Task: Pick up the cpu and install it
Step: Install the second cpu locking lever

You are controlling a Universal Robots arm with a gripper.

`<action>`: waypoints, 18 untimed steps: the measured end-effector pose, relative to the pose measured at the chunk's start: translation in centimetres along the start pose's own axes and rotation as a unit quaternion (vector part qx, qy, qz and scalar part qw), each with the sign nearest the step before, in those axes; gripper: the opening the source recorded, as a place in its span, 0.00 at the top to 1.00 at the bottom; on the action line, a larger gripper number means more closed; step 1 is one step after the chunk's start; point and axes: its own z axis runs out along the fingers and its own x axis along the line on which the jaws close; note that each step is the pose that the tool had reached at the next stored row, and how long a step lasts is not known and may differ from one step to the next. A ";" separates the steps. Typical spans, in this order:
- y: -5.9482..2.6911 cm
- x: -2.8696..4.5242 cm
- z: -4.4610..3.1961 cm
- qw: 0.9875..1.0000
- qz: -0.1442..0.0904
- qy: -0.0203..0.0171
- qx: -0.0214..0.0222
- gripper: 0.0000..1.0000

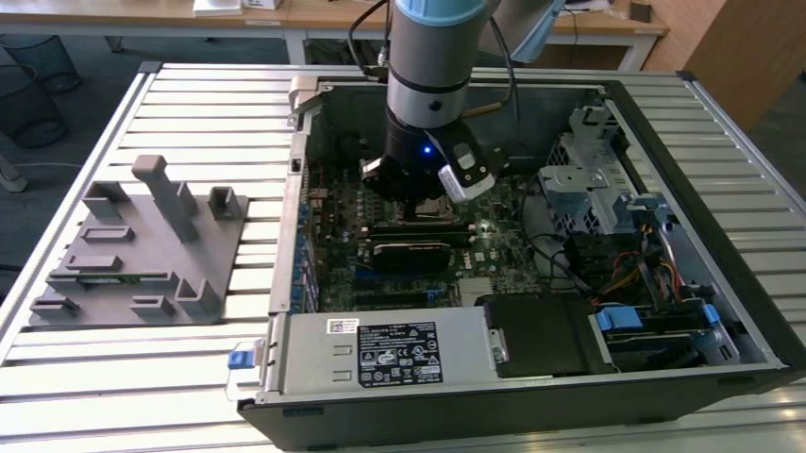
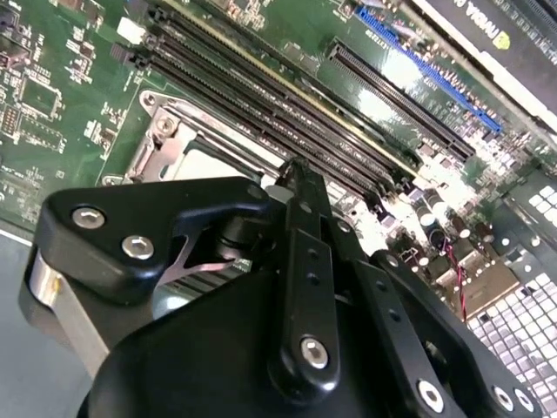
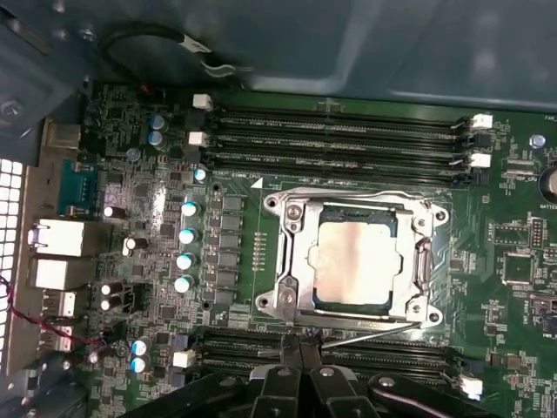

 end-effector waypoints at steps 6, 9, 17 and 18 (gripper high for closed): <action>-0.47 0.17 0.36 1.000 0.000 0.000 -0.003 0.89; -0.52 0.60 0.61 1.000 0.000 0.000 -0.008 0.89; -0.81 0.99 1.24 0.999 -0.001 -0.002 -0.032 0.89; -0.94 1.02 1.28 0.999 -0.001 -0.002 -0.036 0.89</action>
